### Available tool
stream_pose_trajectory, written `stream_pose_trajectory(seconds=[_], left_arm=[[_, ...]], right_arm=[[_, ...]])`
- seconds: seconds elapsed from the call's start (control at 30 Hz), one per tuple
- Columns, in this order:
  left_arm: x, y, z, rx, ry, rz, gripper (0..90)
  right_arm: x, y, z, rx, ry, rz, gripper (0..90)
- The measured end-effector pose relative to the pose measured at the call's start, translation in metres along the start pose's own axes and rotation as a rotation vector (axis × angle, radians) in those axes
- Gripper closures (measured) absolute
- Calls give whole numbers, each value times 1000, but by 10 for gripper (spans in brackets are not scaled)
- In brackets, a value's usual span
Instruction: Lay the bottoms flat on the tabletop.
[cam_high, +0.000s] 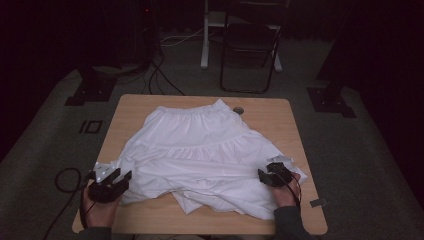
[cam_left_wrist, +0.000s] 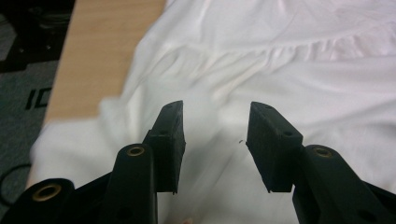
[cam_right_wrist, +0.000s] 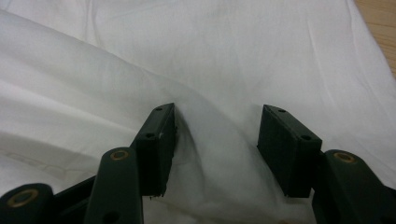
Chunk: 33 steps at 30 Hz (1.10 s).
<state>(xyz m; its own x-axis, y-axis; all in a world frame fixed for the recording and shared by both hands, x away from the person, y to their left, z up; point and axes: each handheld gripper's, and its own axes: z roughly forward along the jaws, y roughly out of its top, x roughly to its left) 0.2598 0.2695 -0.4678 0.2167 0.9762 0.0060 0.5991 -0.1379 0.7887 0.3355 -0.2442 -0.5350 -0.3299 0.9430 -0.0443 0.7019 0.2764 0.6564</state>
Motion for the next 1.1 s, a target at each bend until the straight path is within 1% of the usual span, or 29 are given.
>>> stream_pose_trajectory(seconds=[0.1, 0.2, 0.3, 0.37, 0.43, 0.57, 0.63, 0.67, 0.7, 0.73, 0.77, 0.8, 0.87, 0.9, 0.93, 1.03, 1.1], left_arm=[[-10, 14, 17, 2, -17, 25, 565], [-19, 25, 38, 31, -35, 43, 560], [-29, 29, 59, 59, -60, 63, 546], [-35, 28, 72, 85, -67, 74, 543], [-38, 24, 83, 118, -70, 70, 543], [-35, 10, 98, 174, -54, 54, 543], [-31, 4, 100, 198, -36, 48, 543], [-30, 2, 99, 204, -22, 54, 544], [-27, -3, 94, 213, -1, 61, 545], [-27, -3, 94, 213, -1, 61, 545], [-25, -5, 91, 215, 8, 62, 545], [-23, -8, 87, 222, 27, 67, 547], [-20, -14, 79, 229, 48, 65, 561], [-16, -20, 71, 231, 51, 62, 569], [-16, -20, 71, 231, 51, 62, 569], [-11, -31, 57, 227, 37, 34, 569], [-10, -39, 47, 228, 43, 27, 576]], right_arm=[[0, 0, 0, -1, 2, 4, 455], [0, 0, 1, -4, 3, 7, 452], [-1, 0, 1, -7, 5, 9, 450], [-1, -1, 1, -9, 8, 13, 449], [-2, -1, 1, -11, 11, 15, 448], [-2, -2, 1, -14, 13, 13, 447], [-2, -2, 1, -14, 13, 12, 447], [-2, -2, 1, -15, 14, 11, 447], [-2, -2, 1, -13, 15, 10, 446], [-2, -2, 1, -13, 15, 10, 446], [-2, -2, 1, -13, 15, 10, 446], [-3, -2, 1, -14, 16, 9, 446], [-3, -2, 1, -13, 17, 11, 445], [-3, -2, 0, -11, 18, 11, 445], [-3, -2, 0, -11, 18, 11, 445], [-3, -2, 0, -8, 18, 8, 443], [-3, -3, -1, -3, 17, 5, 443]])
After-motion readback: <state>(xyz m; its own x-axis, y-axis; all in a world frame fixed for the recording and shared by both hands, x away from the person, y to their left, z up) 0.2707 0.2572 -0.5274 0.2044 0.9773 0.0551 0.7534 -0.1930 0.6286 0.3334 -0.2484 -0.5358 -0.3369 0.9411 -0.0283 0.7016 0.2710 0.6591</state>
